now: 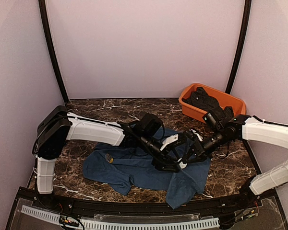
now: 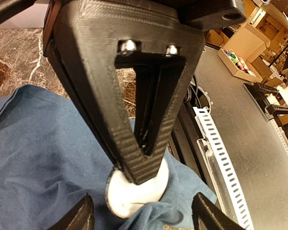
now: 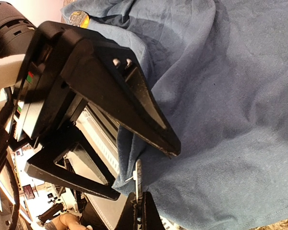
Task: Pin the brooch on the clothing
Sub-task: Cross the brooch over the flattened clothing.
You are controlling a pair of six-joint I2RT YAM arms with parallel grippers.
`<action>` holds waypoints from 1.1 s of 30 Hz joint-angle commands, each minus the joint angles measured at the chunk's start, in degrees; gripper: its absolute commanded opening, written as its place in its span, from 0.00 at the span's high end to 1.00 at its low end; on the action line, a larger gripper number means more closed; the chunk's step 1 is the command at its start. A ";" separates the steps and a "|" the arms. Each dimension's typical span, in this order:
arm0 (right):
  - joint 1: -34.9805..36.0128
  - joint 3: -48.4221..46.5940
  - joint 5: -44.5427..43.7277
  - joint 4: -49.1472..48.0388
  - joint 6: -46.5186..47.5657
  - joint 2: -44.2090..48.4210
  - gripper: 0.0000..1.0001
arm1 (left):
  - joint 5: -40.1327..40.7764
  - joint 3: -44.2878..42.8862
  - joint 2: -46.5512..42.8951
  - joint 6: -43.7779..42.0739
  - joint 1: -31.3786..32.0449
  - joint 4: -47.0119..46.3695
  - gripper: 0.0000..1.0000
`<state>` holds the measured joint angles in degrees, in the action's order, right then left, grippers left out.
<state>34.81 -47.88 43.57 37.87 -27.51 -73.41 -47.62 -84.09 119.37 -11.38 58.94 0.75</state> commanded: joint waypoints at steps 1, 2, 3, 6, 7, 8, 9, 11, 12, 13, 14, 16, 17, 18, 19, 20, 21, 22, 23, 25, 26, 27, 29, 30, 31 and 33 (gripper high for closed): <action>-0.49 -1.34 0.83 0.56 0.24 0.90 1.00 | -1.47 1.14 -0.02 -0.77 0.17 0.51 0.35; -0.45 -1.30 0.89 0.55 0.25 0.94 1.00 | -1.49 1.09 -0.02 -0.76 0.09 0.54 0.36; -0.45 -1.26 0.90 0.61 0.33 0.92 1.00 | -1.33 1.05 -0.02 -0.75 0.15 0.56 0.39; -0.46 -1.25 0.89 0.72 0.50 0.82 1.00 | -1.17 0.97 -0.02 -0.69 0.12 0.36 0.46; -0.44 -1.25 0.90 0.72 0.51 0.77 1.00 | -1.17 0.92 0.03 -0.58 0.06 0.27 0.50; -0.46 -1.19 0.90 0.74 0.52 0.74 1.00 | -1.21 0.83 0.06 -0.58 0.09 0.20 0.51; -0.44 -1.12 0.97 0.74 0.52 0.78 1.00 | -1.18 0.80 0.07 -0.45 0.09 0.03 0.53; -0.49 -1.06 0.91 0.74 0.52 0.79 1.00 | -1.39 0.71 0.14 -0.36 0.08 -0.16 0.57; -0.45 -1.01 0.90 0.72 0.52 0.80 1.00 | -1.37 0.69 0.15 -0.29 0.10 -0.28 0.58; -0.44 -0.99 0.94 0.76 0.52 0.77 1.00 | -1.36 0.69 0.20 -0.24 0.05 -0.33 0.59; -0.45 -0.99 0.94 0.72 0.52 0.76 1.00 | -1.48 0.69 0.24 -0.23 0.09 -0.32 0.60; -0.44 -0.99 0.90 0.72 0.61 0.78 1.00 | -1.63 0.57 0.25 -0.22 0.08 -0.26 0.64; -0.51 -0.99 0.81 0.79 0.68 0.68 1.00 | -1.66 0.54 0.25 -0.22 0.07 -0.17 0.66; -0.48 -0.99 0.81 0.85 0.69 0.63 1.00 | -1.68 0.47 0.25 -0.22 0.14 -0.15 0.68; -0.45 -0.99 0.89 0.82 0.75 0.59 1.00 | -1.73 0.45 0.25 -0.20 0.09 -0.10 0.68; -0.49 -0.99 0.90 0.88 0.73 0.53 1.00 | -1.72 0.39 0.31 -0.21 0.11 -0.06 0.69; -0.45 -0.99 0.82 0.92 0.78 0.49 1.00 | -1.71 0.36 0.32 -0.18 0.10 -0.06 0.69; -0.44 -0.99 0.78 0.90 0.80 0.48 1.00 | -1.87 0.28 0.33 -0.15 0.07 0.01 0.71; -0.45 -1.03 0.81 0.96 0.90 0.46 1.00 | -1.96 0.22 0.44 -0.10 0.07 0.07 0.72; -0.47 -1.16 0.81 1.13 1.09 0.57 1.00 | -2.13 -0.23 0.67 0.02 0.04 0.28 0.82; -0.44 -1.16 0.74 1.20 1.18 0.69 1.00 | -2.09 -0.34 0.72 0.08 0.04 0.47 0.86; -0.44 -1.17 0.66 1.29 1.24 0.67 1.00 | -2.06 -0.54 0.87 0.15 0.04 0.52 0.87; -0.36 -1.10 0.43 1.46 1.40 0.73 1.00 | -2.01 -0.81 1.17 0.38 0.04 0.65 0.93; -0.35 -0.95 0.46 1.44 1.45 0.80 1.00 | -2.10 -0.94 1.28 0.63 0.04 0.72 0.95; -0.31 -0.86 0.46 1.47 1.44 0.73 1.00 | -2.08 -1.08 1.36 0.69 0.04 0.73 0.96; -0.14 -0.81 0.37 1.48 1.44 0.76 1.00 | -2.25 -1.26 1.39 1.00 0.04 0.71 0.97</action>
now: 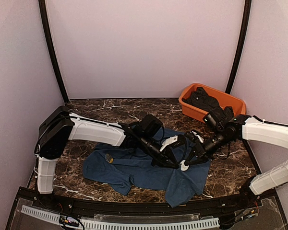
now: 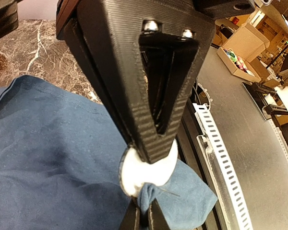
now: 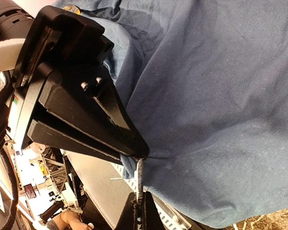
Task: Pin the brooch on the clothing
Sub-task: Cross the brooch over the flattened clothing.
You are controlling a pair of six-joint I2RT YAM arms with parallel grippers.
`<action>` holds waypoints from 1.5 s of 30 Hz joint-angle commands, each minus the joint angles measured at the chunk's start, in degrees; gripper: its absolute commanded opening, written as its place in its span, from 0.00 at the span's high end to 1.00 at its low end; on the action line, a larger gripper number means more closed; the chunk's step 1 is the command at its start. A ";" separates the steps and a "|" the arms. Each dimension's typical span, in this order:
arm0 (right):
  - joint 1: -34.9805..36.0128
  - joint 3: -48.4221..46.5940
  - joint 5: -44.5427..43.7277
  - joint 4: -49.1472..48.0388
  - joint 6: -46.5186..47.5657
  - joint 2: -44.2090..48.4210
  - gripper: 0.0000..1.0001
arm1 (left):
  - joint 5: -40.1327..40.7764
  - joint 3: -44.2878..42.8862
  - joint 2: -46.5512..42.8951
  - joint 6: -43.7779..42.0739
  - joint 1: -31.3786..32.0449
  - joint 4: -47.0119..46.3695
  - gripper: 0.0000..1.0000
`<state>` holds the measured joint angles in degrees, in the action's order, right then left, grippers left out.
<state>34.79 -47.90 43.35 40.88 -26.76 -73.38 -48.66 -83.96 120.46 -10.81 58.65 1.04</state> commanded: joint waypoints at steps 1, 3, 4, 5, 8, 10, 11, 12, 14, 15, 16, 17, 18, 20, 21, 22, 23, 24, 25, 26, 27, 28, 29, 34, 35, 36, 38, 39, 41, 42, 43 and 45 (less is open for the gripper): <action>-0.01 -0.79 0.66 -1.62 0.67 0.69 1.00 | -1.27 -1.47 0.30 0.61 0.32 0.29 0.98; 0.54 -0.88 0.83 -1.79 0.64 0.50 1.00 | -1.38 -1.73 0.30 0.83 0.32 0.28 0.98; 0.93 -0.88 0.85 -2.05 0.59 0.40 1.00 | -1.46 -1.97 0.30 0.90 0.32 0.28 0.98; 1.40 -0.90 0.92 -2.31 0.45 0.28 1.00 | -1.54 -2.07 0.34 1.15 0.32 0.24 0.98; 3.01 -1.12 0.52 -2.68 0.48 -0.28 1.00 | -2.08 -2.45 0.46 1.54 0.32 0.05 0.99; 4.00 -1.31 0.34 -2.96 0.56 -0.50 1.00 | -2.42 -2.58 0.59 1.91 0.32 -0.12 0.99; 4.27 -1.46 0.33 -3.06 0.57 -0.45 1.00 | -2.50 -2.64 0.66 2.06 0.32 -0.14 0.99; 4.53 -1.60 0.37 -3.28 0.57 -0.32 1.00 | -2.69 -2.75 0.76 2.20 0.37 -0.15 0.99; 4.82 -1.74 0.58 -3.76 0.64 0.18 1.00 | -3.37 -2.85 0.94 2.49 0.35 -0.30 0.99; 4.89 -1.76 0.59 -3.87 0.75 0.40 1.00 | -3.46 -2.87 1.05 2.61 0.33 -0.45 0.95; 4.89 -1.69 0.41 -3.78 0.82 0.54 1.00 | -3.78 -2.83 1.07 2.85 0.32 -0.61 0.90; 4.91 -1.61 0.20 -3.75 0.88 0.66 1.00 | -3.93 -2.79 1.08 3.00 0.26 -0.69 0.82; 4.98 -1.51 -0.03 -3.65 1.00 0.65 1.00 | -4.23 -2.79 1.09 3.34 0.13 -0.82 0.79; 4.94 -1.10 -0.55 -3.56 1.17 0.71 1.00 | -5.64 -2.55 0.97 4.36 -0.12 -1.88 0.69; 4.94 -0.83 -0.67 -3.63 1.26 0.72 1.00 | -6.64 -2.20 0.88 4.86 -0.25 -2.73 0.62; 4.94 -0.68 -0.79 -3.64 1.35 0.75 1.00 | -7.16 -2.01 0.81 5.67 -0.46 -4.19 0.59; 4.94 -0.62 -0.73 -3.65 1.36 0.79 1.00 | -8.01 -1.67 0.64 6.00 -0.55 -4.77 0.56; 4.94 -0.54 -0.77 -3.75 1.41 0.94 1.00 | -8.28 -1.52 0.56 6.49 -0.73 -5.75 0.56; 4.92 -0.53 -0.95 -3.67 1.50 1.17 1.00 | -8.79 -1.39 0.38 6.58 -0.78 -5.97 0.55; 4.86 -0.53 -1.17 -3.58 1.59 1.33 1.00 | -8.98 -1.39 0.34 6.48 -0.88 -6.01 0.55; 4.85 -0.53 -1.36 -3.42 1.61 1.48 1.00 | -9.23 -1.38 0.24 6.36 -0.94 -5.82 0.55; 4.82 -0.57 -1.42 -3.31 1.63 1.61 1.00 | -9.37 -1.38 0.18 6.00 -0.98 -5.71 0.55; 4.85 -0.58 -1.51 -3.21 1.62 1.61 1.00 | -9.72 -1.33 0.09 5.86 -0.99 -5.44 0.56; 4.77 -0.62 -1.40 -3.17 1.71 1.92 1.00 | -10.42 -0.70 -0.15 5.52 -1.27 -5.58 0.51; 4.69 -0.57 -1.55 -3.16 1.71 1.97 1.00 | -10.53 -0.51 -0.24 5.86 -1.31 -6.17 0.48; 4.61 -0.49 -1.64 -3.03 1.71 1.91 1.00 | -10.69 0.00 -0.45 6.05 -1.40 -6.59 0.42; 4.36 -0.24 -1.77 -3.08 1.62 1.65 1.00 | -11.19 0.97 -0.96 7.28 -1.56 -8.52 0.37; 4.25 -0.18 -1.78 -3.15 1.63 1.47 1.00 | -11.98 1.42 -1.12 9.03 -1.82 -11.10 0.35; 4.05 -0.09 -1.66 -3.16 1.63 1.32 1.00 | -13.55 3.82 -1.90 15.10 -2.74 -18.87 0.30; 3.98 -0.15 -1.55 -3.17 1.63 1.23 1.00 | -14.13 6.23 -2.45 17.66 -3.10 -22.79 0.26; 3.89 -0.17 -1.37 -3.18 1.58 1.29 1.00 | -14.51 7.43 -2.61 22.85 -4.03 -30.14 0.25; 3.80 -0.34 -1.27 -3.08 1.50 1.54 1.00 | -15.21 9.86 -2.57 28.44 -5.30 -38.00 0.20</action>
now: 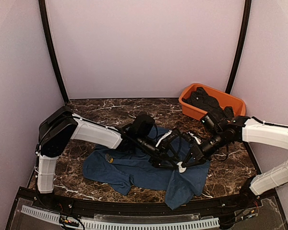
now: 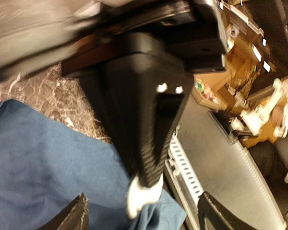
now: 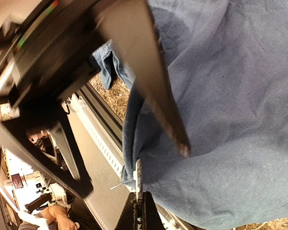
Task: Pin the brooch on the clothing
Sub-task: Cross the brooch over the flattened clothing.
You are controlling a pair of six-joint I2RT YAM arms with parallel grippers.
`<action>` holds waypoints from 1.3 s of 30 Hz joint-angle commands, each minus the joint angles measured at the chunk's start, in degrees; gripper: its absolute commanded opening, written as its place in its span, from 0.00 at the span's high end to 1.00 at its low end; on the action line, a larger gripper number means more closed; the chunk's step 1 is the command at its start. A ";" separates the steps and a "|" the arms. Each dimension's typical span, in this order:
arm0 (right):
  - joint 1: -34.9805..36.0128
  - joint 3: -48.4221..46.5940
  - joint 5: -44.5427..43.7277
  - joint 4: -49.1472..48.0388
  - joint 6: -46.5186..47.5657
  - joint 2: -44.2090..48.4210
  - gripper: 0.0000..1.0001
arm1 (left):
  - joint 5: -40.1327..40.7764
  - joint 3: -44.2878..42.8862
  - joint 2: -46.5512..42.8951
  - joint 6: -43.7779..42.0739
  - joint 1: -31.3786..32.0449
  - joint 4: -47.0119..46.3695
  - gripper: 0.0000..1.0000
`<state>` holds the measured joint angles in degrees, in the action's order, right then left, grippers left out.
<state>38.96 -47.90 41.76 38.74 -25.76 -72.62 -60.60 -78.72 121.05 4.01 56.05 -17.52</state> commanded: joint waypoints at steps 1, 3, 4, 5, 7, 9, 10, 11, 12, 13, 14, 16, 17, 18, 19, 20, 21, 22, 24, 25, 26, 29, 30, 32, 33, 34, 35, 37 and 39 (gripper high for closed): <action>-0.45 -0.35 0.43 -0.91 0.53 0.81 1.00 | -3.36 5.22 -3.01 14.17 -2.96 -20.13 0.19; -0.55 -0.44 0.57 -0.94 0.55 0.82 1.00 | -2.67 4.92 -2.90 12.21 -3.23 -16.03 0.18; -0.56 -0.51 0.77 -0.94 0.61 0.77 1.00 | -2.41 4.33 -2.81 10.44 -3.19 -14.64 0.18; -0.55 -0.59 0.90 -1.01 0.66 0.74 1.00 | -2.02 4.12 -2.78 9.72 -3.16 -12.56 0.18; -0.55 -0.82 1.08 -1.15 0.71 0.68 1.00 | -1.36 3.21 -2.57 8.07 -3.02 -9.74 0.18; -0.55 -1.03 1.49 -1.36 0.67 0.73 1.00 | -0.89 1.93 -2.13 5.62 -2.70 -6.82 0.19; -0.60 -1.16 1.68 -1.41 0.59 0.73 1.00 | -0.95 0.79 -1.65 5.02 -2.42 -5.68 0.20; -0.56 -1.34 1.74 -1.40 0.66 0.80 1.00 | -0.93 0.16 -1.37 3.67 -2.16 -3.46 0.21; -0.55 -1.47 1.76 -1.39 0.70 0.91 1.00 | -0.88 -0.89 -0.98 2.95 -1.71 -2.29 0.21; -0.55 -1.61 1.77 -1.42 0.64 0.98 1.00 | -0.94 -1.38 -0.81 1.79 -1.55 -0.42 0.21; -0.58 -1.73 1.82 -1.39 0.70 1.00 1.00 | -0.93 -1.97 -0.58 1.40 -1.18 0.16 0.21; -0.60 -1.92 1.92 -1.33 0.71 1.18 1.00 | -1.07 -2.32 -0.34 0.93 -0.97 0.96 0.21; -0.56 -2.01 2.00 -1.38 0.71 1.28 1.00 | -1.18 -2.41 -0.23 0.74 -0.87 1.18 0.22; -0.55 -2.06 2.09 -1.39 0.71 1.32 1.00 | -1.21 -2.58 -0.04 0.52 -0.82 1.48 0.23; -0.55 -2.17 2.18 -1.34 0.71 1.34 1.00 | -1.20 -2.67 0.06 -0.07 -0.74 2.33 0.23; -0.57 -2.19 2.19 -1.38 0.71 1.31 1.00 | -1.21 -2.91 0.23 -0.41 -0.67 2.89 0.24; -0.55 -2.27 2.26 -1.30 0.70 1.34 1.00 | -1.20 -3.01 0.28 -1.05 -0.52 3.75 0.25; -0.61 -2.42 2.39 -1.27 0.66 1.37 1.00 | -1.10 -3.08 0.36 -1.34 -0.47 4.18 0.26; -0.64 -2.61 2.60 -1.28 0.71 1.54 1.00 | -0.90 -2.92 0.47 -1.89 -0.42 4.89 0.27; -0.71 -2.71 2.77 -1.29 0.71 1.54 1.00 | -0.83 -2.75 0.60 -2.07 -0.42 4.92 0.28; -0.71 -2.72 2.88 -1.23 0.70 1.63 1.00 | -0.72 -2.76 0.68 -2.12 -0.42 4.94 0.28; -0.73 -2.81 3.04 -1.29 0.71 1.74 1.00 | -0.85 -2.82 1.19 -1.72 -0.41 4.64 0.32; -0.73 -2.81 3.06 -1.30 0.71 1.77 1.00 | -0.97 -2.83 1.24 -1.68 -0.41 4.37 0.33; -0.73 -2.81 3.23 -1.27 0.63 1.87 1.00 | -1.00 -2.91 1.43 -1.49 -0.42 4.26 0.36; -0.74 -2.88 3.28 -1.22 0.62 1.91 1.00 | -0.97 -2.93 1.52 -1.51 -0.37 4.25 0.38; -0.79 -2.90 3.37 -1.22 0.62 1.87 1.00 | -0.99 -2.97 1.54 -1.47 -0.40 4.25 0.38; -0.81 -2.90 3.46 -1.29 0.62 1.96 1.00 | -1.12 -3.01 1.57 -1.47 -0.41 4.25 0.40; -0.82 -3.03 3.59 -1.28 0.62 1.93 1.00 | -1.10 -3.10 1.71 -1.30 -0.42 4.17 0.41; -0.82 -3.08 3.68 -1.27 0.62 1.95 1.00 | -0.98 -3.11 1.73 -1.16 -0.37 4.12 0.42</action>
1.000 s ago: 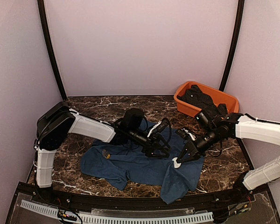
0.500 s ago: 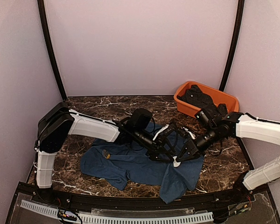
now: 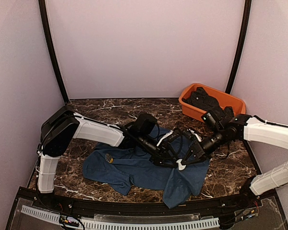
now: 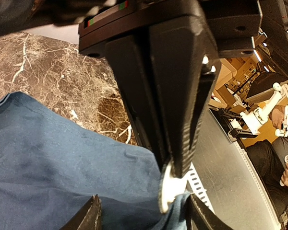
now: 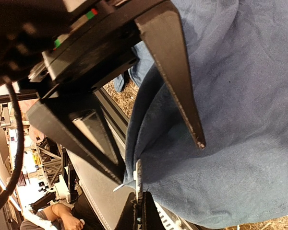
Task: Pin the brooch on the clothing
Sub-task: Cross the brooch over the flattened clothing, then pin the brooch to the flattened clothing.
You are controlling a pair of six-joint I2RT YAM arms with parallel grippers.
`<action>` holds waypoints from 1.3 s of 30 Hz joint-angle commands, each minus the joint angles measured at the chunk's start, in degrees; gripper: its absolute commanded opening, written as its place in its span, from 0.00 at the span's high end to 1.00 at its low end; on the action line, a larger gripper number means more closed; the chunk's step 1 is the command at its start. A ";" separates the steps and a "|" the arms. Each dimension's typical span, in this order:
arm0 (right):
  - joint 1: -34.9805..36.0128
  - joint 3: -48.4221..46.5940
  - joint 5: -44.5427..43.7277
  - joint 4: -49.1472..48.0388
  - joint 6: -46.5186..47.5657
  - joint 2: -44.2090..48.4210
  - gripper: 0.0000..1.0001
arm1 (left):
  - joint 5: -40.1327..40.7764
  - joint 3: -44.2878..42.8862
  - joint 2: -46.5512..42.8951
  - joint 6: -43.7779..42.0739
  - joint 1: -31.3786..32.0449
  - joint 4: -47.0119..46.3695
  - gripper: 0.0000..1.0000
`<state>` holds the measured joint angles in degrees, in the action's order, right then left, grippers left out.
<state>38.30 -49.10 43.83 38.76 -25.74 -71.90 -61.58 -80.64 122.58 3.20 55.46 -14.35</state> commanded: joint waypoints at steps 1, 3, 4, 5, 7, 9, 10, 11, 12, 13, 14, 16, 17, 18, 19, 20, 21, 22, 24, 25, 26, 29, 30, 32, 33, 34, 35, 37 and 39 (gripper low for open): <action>-0.16 -1.87 1.61 -1.32 0.60 1.17 1.00 | -0.01 -1.23 0.20 -0.31 0.18 0.87 0.42; -0.16 -1.87 1.61 -1.30 0.56 1.11 1.00 | 0.07 -1.19 0.20 0.08 0.20 0.46 0.42; -0.16 -1.81 1.61 -1.32 0.59 1.08 1.00 | 0.06 -1.19 0.20 0.24 0.18 0.24 0.42; -0.16 -1.75 1.61 -1.31 0.58 1.04 1.00 | -0.03 -1.19 0.15 0.63 0.18 -0.25 0.42; -0.16 -1.46 1.48 -1.34 0.68 0.93 1.00 | -0.14 -1.00 0.19 1.08 0.22 -1.01 0.42; -0.16 -1.18 1.35 -1.25 0.75 1.04 1.00 | -0.42 -0.74 0.20 1.43 0.13 -1.82 0.40; -0.16 -1.05 1.27 -1.29 0.77 1.06 1.00 | -0.68 -0.66 0.15 1.49 0.15 -2.11 0.40; -0.16 -1.00 1.18 -1.23 0.76 1.19 1.00 | -0.84 -0.37 0.12 1.62 -0.05 -2.32 0.38; -0.23 -0.93 1.17 -1.21 0.71 1.29 1.00 | -1.18 -0.21 0.12 1.84 -0.20 -3.09 0.38; -0.24 -0.83 1.17 -1.21 0.76 1.42 1.00 | -1.39 0.22 0.05 2.72 -0.56 -3.69 0.38; -0.25 -0.78 1.17 -1.20 0.65 1.49 1.00 | -2.00 0.53 0.03 3.36 -0.76 -5.89 0.37; -0.25 -0.73 1.25 -1.21 0.68 1.50 1.00 | -3.13 1.70 -0.05 6.37 -1.41 -10.44 0.37; -0.25 -0.73 1.26 -1.20 0.69 1.56 1.00 | -3.43 2.22 -0.06 8.24 -1.65 -11.71 0.37; -0.25 -0.73 1.25 -1.19 0.69 1.53 1.00 | -3.76 2.27 -0.06 8.93 -1.66 -12.80 0.37; -0.29 -0.73 1.25 -1.19 0.73 1.54 1.00 | -3.97 2.21 0.00 9.06 -1.67 -13.07 0.37; -0.33 -0.73 1.25 -1.20 0.77 1.43 1.00 | -4.02 2.18 0.10 9.22 -1.67 -13.20 0.37; -0.33 -0.81 1.28 -1.22 0.78 1.35 1.00 | -4.10 2.05 0.22 9.25 -1.63 -13.27 0.37; -0.32 -0.88 1.26 -1.26 0.78 1.27 1.00 | -4.18 1.95 0.34 9.34 -1.60 -13.25 0.38; -0.34 -0.99 1.39 -1.26 0.81 1.22 1.00 | -4.36 1.85 0.51 9.13 -1.47 -12.95 0.39; -0.34 -1.07 1.41 -1.29 0.80 1.21 1.00 | -4.36 1.83 0.53 8.90 -1.39 -12.38 0.39; -0.34 -1.08 1.38 -1.30 0.78 1.20 1.00 | -4.35 1.74 0.55 8.37 -1.23 -12.11 0.39; -0.39 -1.00 1.34 -1.29 0.71 1.26 1.00 | -4.35 1.78 0.55 7.43 -0.93 -10.61 0.39; -0.42 -1.00 1.47 -1.32 0.69 1.24 1.00 | -4.39 1.80 0.55 7.08 -0.91 -10.39 0.39; -0.47 -1.04 1.43 -1.30 0.61 1.41 1.00 | -4.73 1.69 0.55 6.70 -0.93 -9.80 0.39; -0.43 -1.08 1.43 -1.32 0.60 1.42 1.00 | -4.81 1.66 0.55 6.58 -0.95 -9.40 0.39; -0.42 -1.08 1.43 -1.31 0.60 1.48 1.00 | -4.84 1.59 0.55 6.38 -0.85 -9.26 0.39; -0.47 -1.08 1.43 -1.32 0.60 1.44 1.00 | -4.92 1.57 0.55 6.29 -0.82 -8.93 0.39; -0.51 -1.11 1.51 -1.31 0.60 1.34 1.00 | -4.90 1.29 0.55 5.54 -0.75 -8.01 0.39; -0.51 -1.17 1.54 -1.40 0.60 1.26 1.00 | -4.91 0.61 0.58 4.37 -0.51 -6.38 0.39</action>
<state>38.09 -49.15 43.97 38.74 -25.71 -71.59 -65.19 -79.46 123.11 10.24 54.35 -24.14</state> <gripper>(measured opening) 0.009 0.613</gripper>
